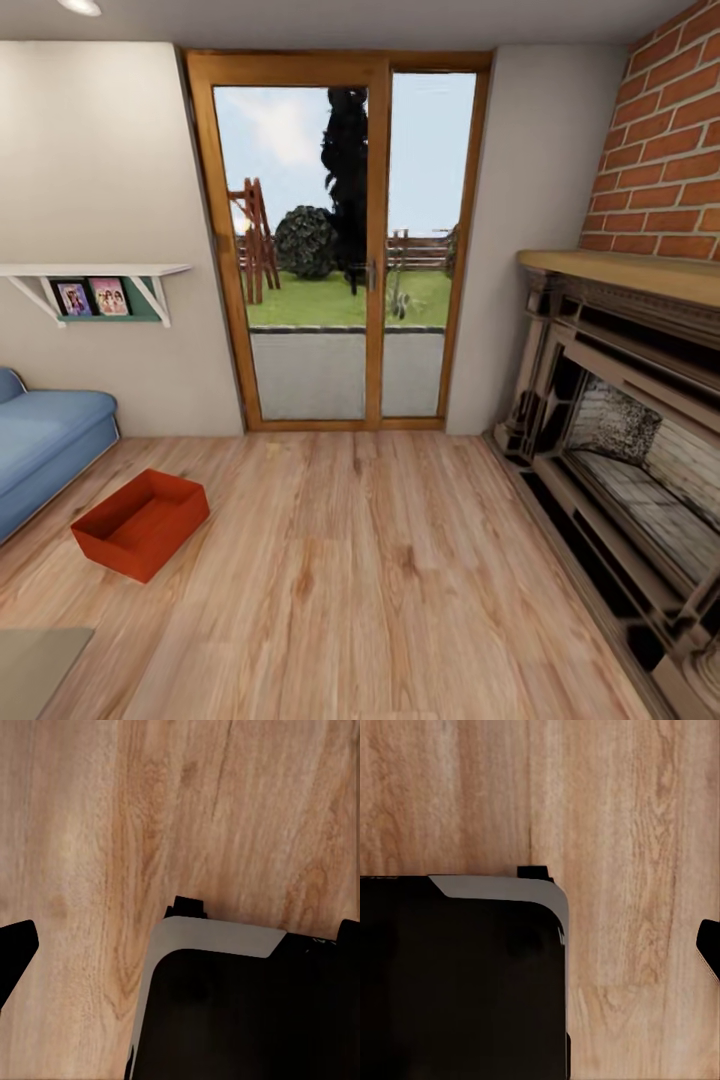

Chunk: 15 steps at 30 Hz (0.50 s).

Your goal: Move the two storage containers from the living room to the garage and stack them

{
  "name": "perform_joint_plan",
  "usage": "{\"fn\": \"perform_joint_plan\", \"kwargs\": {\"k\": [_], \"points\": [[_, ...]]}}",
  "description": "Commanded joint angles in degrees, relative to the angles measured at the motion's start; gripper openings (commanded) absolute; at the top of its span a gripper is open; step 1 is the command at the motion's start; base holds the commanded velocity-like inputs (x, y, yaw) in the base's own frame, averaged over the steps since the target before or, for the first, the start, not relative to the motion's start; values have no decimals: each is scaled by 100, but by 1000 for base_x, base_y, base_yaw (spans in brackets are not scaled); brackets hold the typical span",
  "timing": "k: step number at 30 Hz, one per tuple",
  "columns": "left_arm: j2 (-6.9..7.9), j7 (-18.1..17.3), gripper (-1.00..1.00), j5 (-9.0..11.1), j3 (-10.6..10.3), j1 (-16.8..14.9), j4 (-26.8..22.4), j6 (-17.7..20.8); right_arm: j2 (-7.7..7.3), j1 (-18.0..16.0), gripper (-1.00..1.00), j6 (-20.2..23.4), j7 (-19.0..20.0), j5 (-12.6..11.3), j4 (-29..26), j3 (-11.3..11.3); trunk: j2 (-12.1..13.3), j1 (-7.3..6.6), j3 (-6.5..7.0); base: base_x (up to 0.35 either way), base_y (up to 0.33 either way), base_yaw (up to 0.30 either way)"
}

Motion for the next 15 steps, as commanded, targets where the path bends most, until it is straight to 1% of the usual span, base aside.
{"fn": "perform_joint_plan", "kwargs": {"k": [1,15], "points": [[1,13,100,47,-50,-4,3,-16,3,-8,100,-31,-11,-25,16,28,-4,4,-7,318,0,0],[3,13,100,47,-45,-4,3,-16,13,-8,100,-31,-35,-49,16,27,-4,4,-7,318,0,0]]}}
